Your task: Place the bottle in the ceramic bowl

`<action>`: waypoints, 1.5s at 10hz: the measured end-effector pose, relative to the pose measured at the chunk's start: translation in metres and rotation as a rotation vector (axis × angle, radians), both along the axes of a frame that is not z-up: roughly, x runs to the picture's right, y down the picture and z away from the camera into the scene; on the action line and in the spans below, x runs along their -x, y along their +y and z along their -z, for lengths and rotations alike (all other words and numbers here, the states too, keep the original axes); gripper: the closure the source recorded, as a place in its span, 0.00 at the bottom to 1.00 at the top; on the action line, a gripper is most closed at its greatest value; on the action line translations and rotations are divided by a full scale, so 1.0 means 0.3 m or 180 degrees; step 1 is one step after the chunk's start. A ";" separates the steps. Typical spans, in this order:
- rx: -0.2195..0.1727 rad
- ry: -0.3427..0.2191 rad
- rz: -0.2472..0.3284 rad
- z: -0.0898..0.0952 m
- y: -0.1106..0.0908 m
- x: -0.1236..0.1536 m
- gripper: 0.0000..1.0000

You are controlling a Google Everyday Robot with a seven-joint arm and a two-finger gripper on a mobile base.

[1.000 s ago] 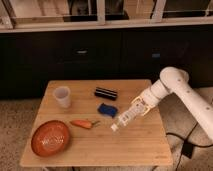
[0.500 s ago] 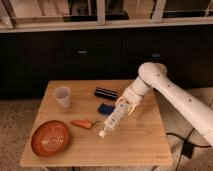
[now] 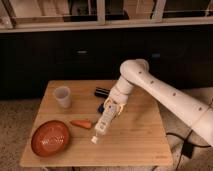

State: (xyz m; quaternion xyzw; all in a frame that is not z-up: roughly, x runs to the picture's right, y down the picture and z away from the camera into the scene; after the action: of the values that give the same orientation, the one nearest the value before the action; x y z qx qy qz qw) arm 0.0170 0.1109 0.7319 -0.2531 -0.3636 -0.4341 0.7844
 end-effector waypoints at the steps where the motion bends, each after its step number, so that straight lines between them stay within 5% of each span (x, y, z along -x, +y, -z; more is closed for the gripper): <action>1: 0.0008 -0.0029 0.0080 0.008 0.006 0.035 0.85; 5: 0.0055 -0.0100 0.0157 -0.013 0.033 0.166 0.85; 9: 0.0124 -0.0697 -0.0296 -0.033 0.034 0.244 0.85; 11: 0.0033 -0.0938 -0.0275 -0.014 0.049 0.304 0.85; 15: -0.0177 -0.1013 -0.0192 -0.031 0.077 0.402 0.85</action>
State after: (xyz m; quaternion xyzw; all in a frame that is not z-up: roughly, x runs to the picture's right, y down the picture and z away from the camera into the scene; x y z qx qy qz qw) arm -0.1035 0.1340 0.7411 -0.1484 -0.4786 -0.4549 0.7362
